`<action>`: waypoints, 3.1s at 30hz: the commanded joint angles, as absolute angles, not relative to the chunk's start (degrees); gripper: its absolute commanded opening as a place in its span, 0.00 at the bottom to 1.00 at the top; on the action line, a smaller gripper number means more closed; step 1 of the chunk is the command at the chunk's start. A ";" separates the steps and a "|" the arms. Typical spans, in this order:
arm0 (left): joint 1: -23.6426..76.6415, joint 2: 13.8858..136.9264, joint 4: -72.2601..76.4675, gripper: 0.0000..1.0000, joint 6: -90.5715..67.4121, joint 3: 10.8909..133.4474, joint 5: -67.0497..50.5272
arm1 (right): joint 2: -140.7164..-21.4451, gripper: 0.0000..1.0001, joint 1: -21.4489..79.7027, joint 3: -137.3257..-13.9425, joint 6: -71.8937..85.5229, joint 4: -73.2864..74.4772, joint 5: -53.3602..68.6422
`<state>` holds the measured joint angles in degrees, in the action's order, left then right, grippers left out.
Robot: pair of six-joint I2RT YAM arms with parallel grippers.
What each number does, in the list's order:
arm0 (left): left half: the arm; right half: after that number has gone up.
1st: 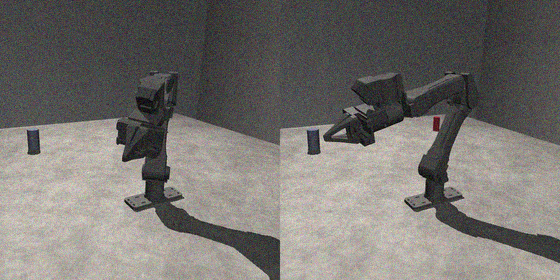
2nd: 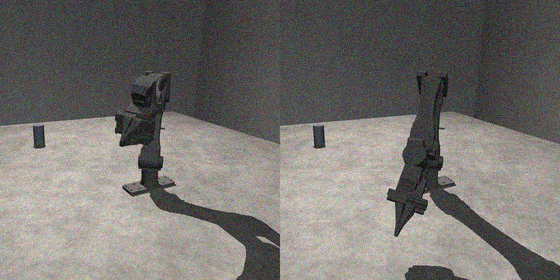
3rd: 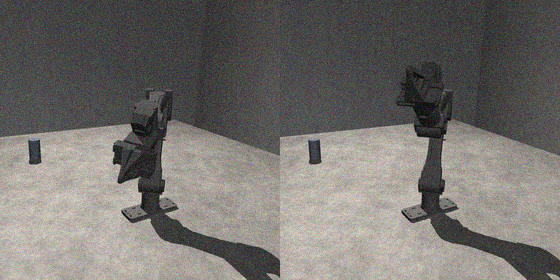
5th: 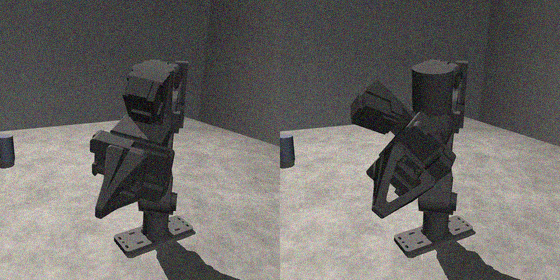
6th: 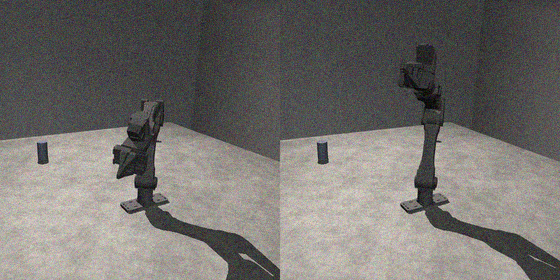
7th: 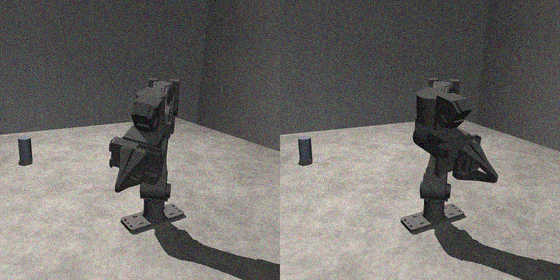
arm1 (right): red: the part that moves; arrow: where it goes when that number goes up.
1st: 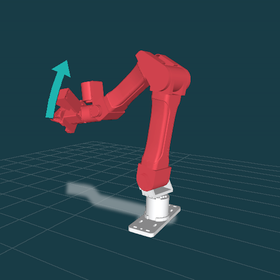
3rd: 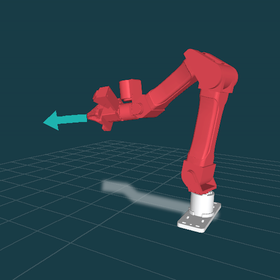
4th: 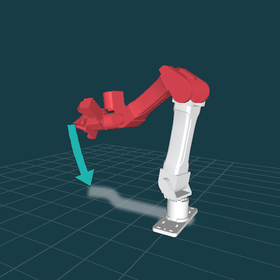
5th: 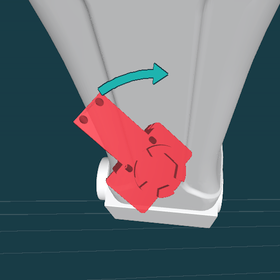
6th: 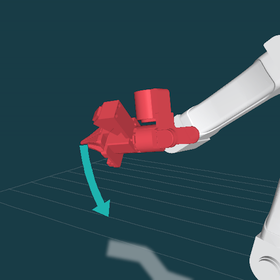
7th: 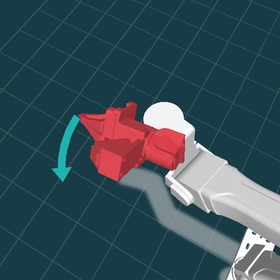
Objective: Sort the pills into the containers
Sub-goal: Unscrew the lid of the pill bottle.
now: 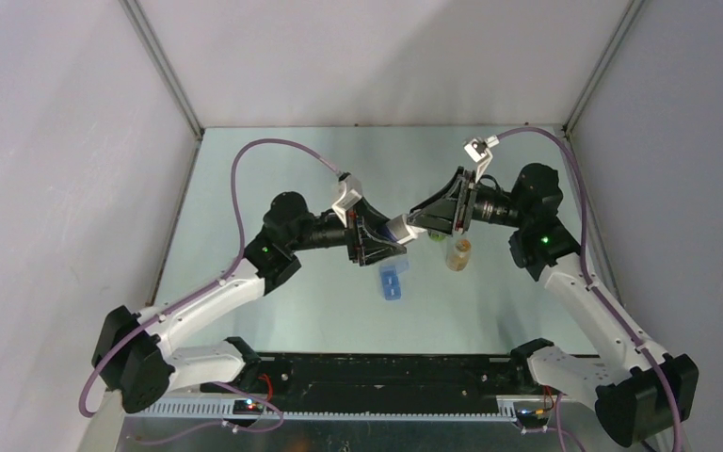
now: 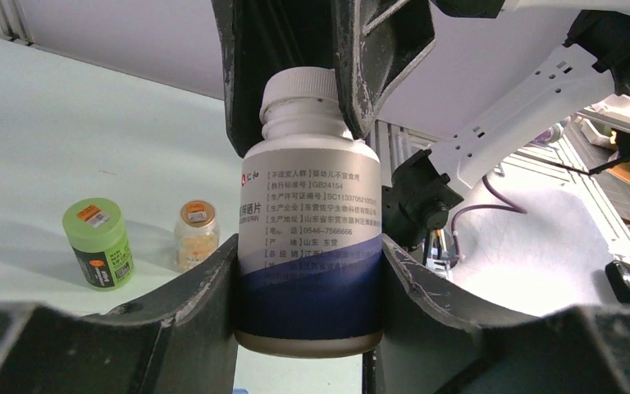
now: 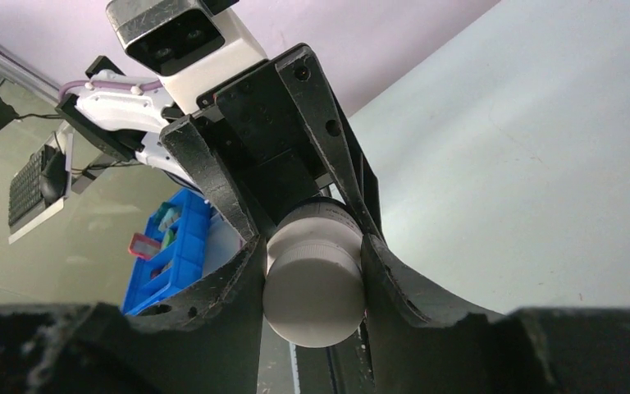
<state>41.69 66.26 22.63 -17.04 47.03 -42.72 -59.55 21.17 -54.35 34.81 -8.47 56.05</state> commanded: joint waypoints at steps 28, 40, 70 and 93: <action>40.96 62.94 32.46 0.00 -23.61 41.66 -30.60 | -54.64 0.82 31.41 -56.95 55.60 4.86 15.75; 40.98 63.00 32.23 0.00 -24.35 41.63 -29.02 | -55.75 0.62 32.32 -56.95 55.10 -0.90 19.88; 40.21 60.30 22.99 0.00 -19.67 43.36 -45.06 | -54.17 0.31 20.99 -56.91 35.55 -13.79 56.89; 39.93 53.10 25.14 0.00 -14.48 36.88 -29.69 | -53.52 0.29 20.30 -56.98 27.80 20.51 11.56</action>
<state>40.32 56.12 20.95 -17.63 39.11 -35.86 -53.89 19.66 -56.14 30.72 9.17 26.44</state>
